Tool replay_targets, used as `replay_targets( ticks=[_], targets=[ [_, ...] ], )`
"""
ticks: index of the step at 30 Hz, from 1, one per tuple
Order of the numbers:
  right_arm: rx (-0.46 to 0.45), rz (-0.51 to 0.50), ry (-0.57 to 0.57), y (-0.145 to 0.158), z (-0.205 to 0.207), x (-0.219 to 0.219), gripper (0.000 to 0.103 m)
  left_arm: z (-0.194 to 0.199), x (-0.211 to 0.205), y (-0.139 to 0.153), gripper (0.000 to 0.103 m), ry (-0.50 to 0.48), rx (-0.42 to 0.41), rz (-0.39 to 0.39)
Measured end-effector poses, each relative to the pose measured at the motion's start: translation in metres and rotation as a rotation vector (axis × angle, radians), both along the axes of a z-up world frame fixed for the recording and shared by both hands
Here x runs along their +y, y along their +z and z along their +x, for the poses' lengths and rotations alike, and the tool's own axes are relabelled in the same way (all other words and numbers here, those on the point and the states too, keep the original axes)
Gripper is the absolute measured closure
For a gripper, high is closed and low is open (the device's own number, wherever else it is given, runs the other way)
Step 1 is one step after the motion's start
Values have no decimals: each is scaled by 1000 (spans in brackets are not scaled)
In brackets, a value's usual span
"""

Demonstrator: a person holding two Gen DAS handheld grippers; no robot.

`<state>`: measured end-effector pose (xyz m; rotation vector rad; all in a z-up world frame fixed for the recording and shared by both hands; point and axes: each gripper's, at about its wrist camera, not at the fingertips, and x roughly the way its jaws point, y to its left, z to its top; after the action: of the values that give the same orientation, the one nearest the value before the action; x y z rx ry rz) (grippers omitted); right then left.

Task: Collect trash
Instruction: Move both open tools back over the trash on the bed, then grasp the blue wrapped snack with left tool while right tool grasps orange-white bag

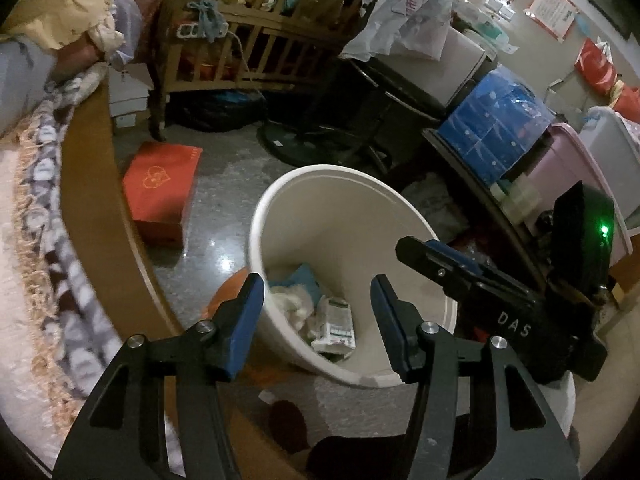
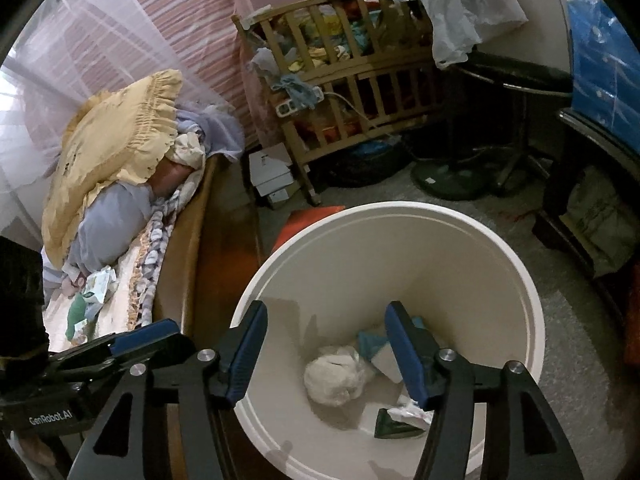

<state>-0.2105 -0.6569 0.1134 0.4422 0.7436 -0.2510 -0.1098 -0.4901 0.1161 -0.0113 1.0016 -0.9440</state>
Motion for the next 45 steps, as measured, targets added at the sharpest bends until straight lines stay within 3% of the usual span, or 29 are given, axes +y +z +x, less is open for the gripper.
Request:
replay_targets(
  ticks=[11,17,25,32,36,45],
  targets=[
    [5,-42,109,5,13,41,40,-4,73,15,49,138,-155,113],
    [-2,-34,209,13,29,90,37,-3,128,17,49,227,-207,180],
    [12,-12,398,7,60,178,37,4,235,16,49,387,-212,269],
    [23,-12,563,1,89,262,37,17,337,9,49,563,-172,327],
    [39,-6,631,-5,107,300,37,26,375,-9,48,650,-108,337],
    [57,-5,702,-4,143,347,22,55,390,-63,47,683,19,319]
  ],
)
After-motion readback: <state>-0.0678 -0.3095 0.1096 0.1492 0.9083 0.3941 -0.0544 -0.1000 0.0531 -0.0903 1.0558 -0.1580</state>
